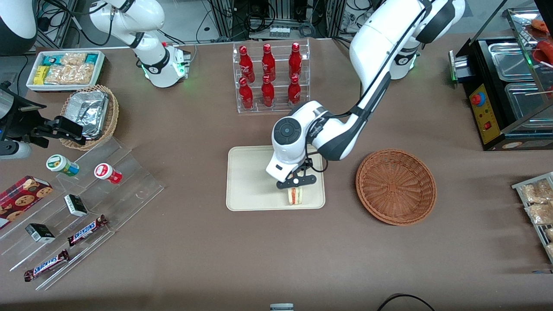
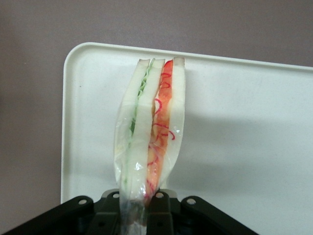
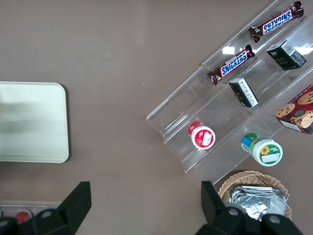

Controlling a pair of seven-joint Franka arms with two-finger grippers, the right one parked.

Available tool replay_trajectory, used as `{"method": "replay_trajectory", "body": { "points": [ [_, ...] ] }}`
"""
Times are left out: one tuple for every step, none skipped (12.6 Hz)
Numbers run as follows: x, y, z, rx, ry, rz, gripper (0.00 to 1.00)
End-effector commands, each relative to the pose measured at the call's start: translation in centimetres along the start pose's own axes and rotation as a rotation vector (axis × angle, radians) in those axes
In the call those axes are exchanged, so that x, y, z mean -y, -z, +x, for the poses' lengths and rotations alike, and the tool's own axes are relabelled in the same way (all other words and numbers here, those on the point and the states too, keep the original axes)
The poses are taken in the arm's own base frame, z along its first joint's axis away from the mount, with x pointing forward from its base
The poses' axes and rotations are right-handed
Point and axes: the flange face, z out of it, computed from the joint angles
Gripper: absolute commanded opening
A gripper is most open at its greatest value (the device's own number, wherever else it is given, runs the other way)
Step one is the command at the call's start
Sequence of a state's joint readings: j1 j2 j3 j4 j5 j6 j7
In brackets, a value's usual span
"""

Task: Place sandwich from basket to tray
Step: 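Lower the sandwich onto the tray and open the left gripper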

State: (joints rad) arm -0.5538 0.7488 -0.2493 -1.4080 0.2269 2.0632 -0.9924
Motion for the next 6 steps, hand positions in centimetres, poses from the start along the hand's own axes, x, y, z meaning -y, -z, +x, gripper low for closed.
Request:
{"method": "replay_trajectory", "body": {
  "points": [
    [-1.3,-0.5,-0.3,-0.029,-0.024,0.005,0.00],
    [-1.4,-0.9,-0.4,-0.039,-0.027,0.004,0.00],
    [-1.6,-1.4,-0.4,-0.039,-0.029,0.001,0.00],
    [-1.7,-1.4,-0.5,-0.040,-0.029,0.000,0.00],
    [-2.2,-1.6,-1.2,-0.041,-0.033,0.003,0.00],
    [-2.4,-1.5,-1.4,-0.043,-0.030,0.003,0.00]
  ]
}}
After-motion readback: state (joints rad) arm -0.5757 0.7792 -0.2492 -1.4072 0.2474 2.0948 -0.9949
